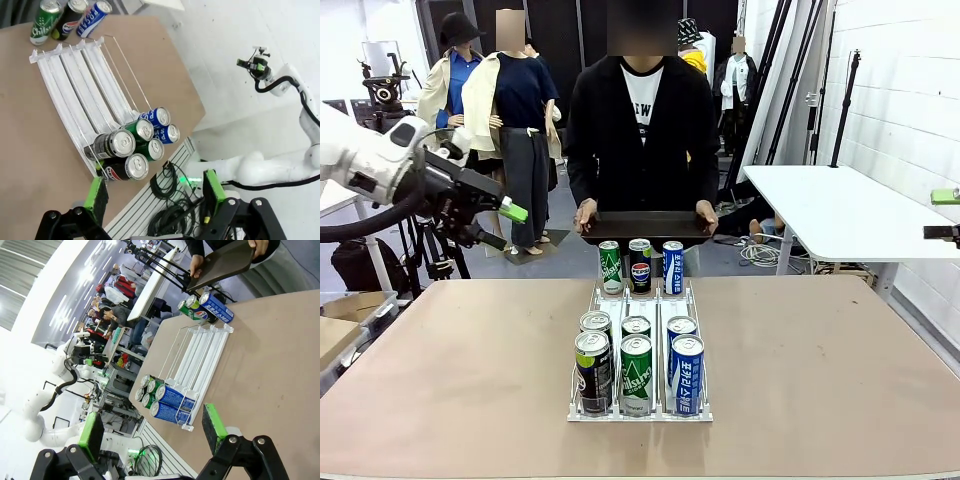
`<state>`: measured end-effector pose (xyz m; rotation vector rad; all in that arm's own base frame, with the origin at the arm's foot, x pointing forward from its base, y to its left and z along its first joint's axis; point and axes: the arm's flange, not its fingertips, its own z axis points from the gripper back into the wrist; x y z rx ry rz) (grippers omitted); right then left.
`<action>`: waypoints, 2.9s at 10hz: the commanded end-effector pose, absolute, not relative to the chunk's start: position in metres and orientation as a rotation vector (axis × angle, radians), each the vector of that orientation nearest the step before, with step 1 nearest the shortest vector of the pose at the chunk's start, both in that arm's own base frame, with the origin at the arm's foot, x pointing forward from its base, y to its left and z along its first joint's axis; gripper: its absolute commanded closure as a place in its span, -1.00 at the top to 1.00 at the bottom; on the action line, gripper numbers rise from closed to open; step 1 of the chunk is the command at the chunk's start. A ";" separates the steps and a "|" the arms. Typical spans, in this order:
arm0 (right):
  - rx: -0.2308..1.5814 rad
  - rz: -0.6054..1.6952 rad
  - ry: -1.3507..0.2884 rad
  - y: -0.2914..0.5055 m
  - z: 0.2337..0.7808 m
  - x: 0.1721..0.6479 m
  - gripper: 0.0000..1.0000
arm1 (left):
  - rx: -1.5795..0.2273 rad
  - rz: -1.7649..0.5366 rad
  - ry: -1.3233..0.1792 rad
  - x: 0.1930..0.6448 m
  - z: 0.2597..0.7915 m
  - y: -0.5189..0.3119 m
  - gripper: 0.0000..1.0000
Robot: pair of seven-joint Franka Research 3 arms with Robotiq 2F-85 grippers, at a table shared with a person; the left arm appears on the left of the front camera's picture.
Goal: Retrieve and hand over the desired beverage to the person.
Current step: Pick up a can of the same type that the person held from the Automatic Can Dispenser.
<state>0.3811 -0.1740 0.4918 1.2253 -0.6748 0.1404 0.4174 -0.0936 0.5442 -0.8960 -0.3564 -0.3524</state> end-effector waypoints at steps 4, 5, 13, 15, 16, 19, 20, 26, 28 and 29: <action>1.237 0.147 -0.683 -0.174 0.493 0.380 1.00 | -0.706 -0.386 -0.358 0.389 0.545 -0.158 1.00; 1.237 0.147 -0.683 -0.174 0.493 0.380 1.00 | -0.675 -0.390 -0.369 0.383 0.543 -0.171 1.00; 1.237 0.147 -0.683 -0.174 0.493 0.380 1.00 | -0.396 -0.384 -0.347 0.356 0.540 -0.256 1.00; 1.237 0.147 -0.683 -0.174 0.493 0.380 1.00 | -0.314 -0.370 -0.326 0.356 0.534 -0.277 1.00; 1.237 0.147 -0.683 -0.174 0.493 0.380 1.00 | -0.286 -0.348 -0.319 0.359 0.533 -0.286 1.00; 1.237 0.147 -0.683 -0.174 0.493 0.380 1.00 | -0.212 -0.319 -0.238 0.371 0.524 -0.306 1.00; 1.237 0.147 -0.683 -0.174 0.493 0.380 1.00 | -0.184 -0.304 -0.213 0.377 0.520 -0.312 1.00; 1.237 0.147 -0.683 -0.174 0.493 0.380 1.00 | -0.107 -0.205 -0.072 0.388 0.497 -0.323 1.00; 1.237 0.147 -0.683 -0.174 0.493 0.380 1.00 | -0.139 -0.177 -0.019 0.392 0.494 -0.315 1.00; 1.237 0.147 -0.683 -0.174 0.493 0.380 1.00 | -0.148 -0.176 -0.003 0.393 0.491 -0.313 1.00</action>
